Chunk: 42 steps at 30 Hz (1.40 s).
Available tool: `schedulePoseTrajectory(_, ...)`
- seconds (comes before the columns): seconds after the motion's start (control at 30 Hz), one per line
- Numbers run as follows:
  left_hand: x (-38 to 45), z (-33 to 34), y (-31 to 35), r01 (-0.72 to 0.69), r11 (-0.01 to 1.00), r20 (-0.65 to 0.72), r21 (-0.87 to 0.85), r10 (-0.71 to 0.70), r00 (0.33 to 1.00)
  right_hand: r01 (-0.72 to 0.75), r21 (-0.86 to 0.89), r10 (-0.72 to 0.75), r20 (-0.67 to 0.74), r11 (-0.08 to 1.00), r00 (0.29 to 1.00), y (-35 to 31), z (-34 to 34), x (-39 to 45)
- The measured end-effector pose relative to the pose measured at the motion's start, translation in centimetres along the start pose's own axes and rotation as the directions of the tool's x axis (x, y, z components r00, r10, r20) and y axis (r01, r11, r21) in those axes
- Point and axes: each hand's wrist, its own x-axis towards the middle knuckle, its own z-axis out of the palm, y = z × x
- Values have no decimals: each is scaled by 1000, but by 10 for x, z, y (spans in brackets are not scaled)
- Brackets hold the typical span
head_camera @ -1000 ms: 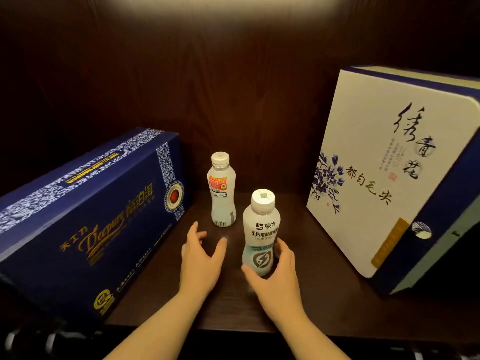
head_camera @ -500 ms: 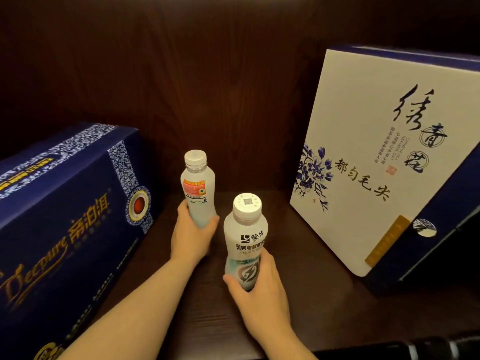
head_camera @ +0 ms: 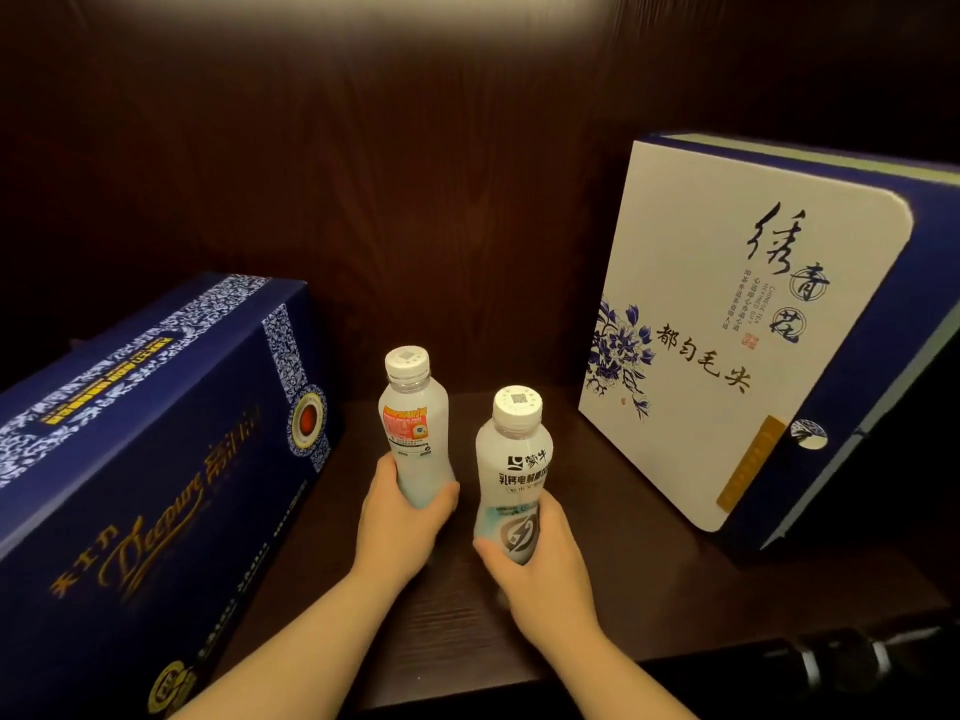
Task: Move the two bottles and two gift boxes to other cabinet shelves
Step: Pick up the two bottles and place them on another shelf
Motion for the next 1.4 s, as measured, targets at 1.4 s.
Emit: schedulePoseTrajectory(1.4,-371,522,339,-134,941,682,-309,318,659,-48,77,83,-540,996,838,150,-682,-193)
